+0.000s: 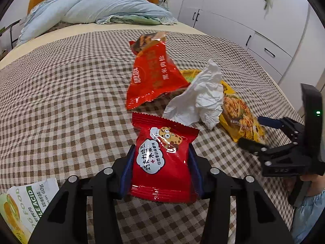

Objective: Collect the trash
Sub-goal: 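Grasp the red candy packet with the left tool, then grasp the yellow snack bag by its end with the right tool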

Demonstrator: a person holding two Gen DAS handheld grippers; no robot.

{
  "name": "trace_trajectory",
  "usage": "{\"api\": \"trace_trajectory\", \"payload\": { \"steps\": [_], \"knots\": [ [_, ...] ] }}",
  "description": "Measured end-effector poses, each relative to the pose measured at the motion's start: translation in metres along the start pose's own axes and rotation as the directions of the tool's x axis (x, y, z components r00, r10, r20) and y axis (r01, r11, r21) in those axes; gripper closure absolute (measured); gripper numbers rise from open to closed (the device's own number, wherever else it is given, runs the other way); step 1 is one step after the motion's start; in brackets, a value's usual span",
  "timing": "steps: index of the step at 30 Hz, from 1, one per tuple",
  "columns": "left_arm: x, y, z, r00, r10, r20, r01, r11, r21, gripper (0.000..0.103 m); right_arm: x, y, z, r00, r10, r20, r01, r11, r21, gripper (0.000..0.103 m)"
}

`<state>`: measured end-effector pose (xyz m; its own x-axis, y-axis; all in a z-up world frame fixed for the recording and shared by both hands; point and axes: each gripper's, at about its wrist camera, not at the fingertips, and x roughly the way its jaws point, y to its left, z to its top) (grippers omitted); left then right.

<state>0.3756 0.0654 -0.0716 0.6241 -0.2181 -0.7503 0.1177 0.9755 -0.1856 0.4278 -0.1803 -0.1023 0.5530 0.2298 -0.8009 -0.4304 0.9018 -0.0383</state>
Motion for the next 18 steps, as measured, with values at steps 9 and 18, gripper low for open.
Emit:
{"api": "trace_trajectory", "payload": {
  "steps": [9, 18],
  "knots": [
    [0.005, -0.016, -0.001, 1.000, -0.018, -0.007, 0.018, 1.000, 0.024, 0.057, -0.002, 0.003, -0.003, 1.000, 0.004, 0.016, -0.004, 1.000, 0.025, 0.018],
    [0.002, -0.010, -0.003, 0.999, -0.031, -0.005, 0.032, 0.999, 0.010, 0.057, -0.013, -0.008, -0.004, 0.998, 0.003, 0.055, -0.008, 0.996, 0.093, 0.072]
  ]
}}
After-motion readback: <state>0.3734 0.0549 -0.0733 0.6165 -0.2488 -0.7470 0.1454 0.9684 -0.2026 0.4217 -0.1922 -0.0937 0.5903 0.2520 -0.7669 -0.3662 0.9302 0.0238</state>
